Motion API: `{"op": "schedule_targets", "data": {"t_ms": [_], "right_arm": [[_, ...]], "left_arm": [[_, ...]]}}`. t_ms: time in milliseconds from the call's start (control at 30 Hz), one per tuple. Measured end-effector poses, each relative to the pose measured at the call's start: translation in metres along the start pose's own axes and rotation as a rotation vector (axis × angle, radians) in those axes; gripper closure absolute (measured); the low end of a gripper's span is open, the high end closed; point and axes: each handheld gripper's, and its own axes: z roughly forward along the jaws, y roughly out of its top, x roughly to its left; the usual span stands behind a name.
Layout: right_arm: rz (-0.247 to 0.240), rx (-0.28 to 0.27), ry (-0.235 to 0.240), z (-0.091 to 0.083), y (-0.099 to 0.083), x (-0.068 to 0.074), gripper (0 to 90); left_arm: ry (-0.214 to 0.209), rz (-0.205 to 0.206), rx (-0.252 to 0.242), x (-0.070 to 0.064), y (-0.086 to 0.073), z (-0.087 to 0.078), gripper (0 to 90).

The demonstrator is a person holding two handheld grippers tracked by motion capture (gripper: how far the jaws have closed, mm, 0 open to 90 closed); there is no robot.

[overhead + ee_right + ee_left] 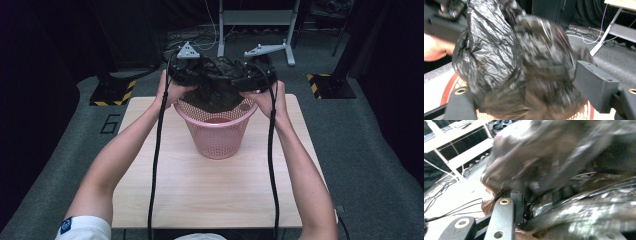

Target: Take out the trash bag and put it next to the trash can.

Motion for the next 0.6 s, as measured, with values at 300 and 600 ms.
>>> {"op": "schedule_targets", "data": {"t_ms": [300, 600], "right_arm": [[0.027, -0.017, 0.048, -0.001, -0.016, 0.006, 12.0], [-0.039, 0.031, -0.025, 0.007, -0.022, 0.018, 7.3]], "left_arm": [[0.016, -0.009, 0.015, -0.008, 0.006, 0.005, 65.4], [0.044, -0.052, -0.02, 0.0, 0.013, -0.005, 65.4]]}}
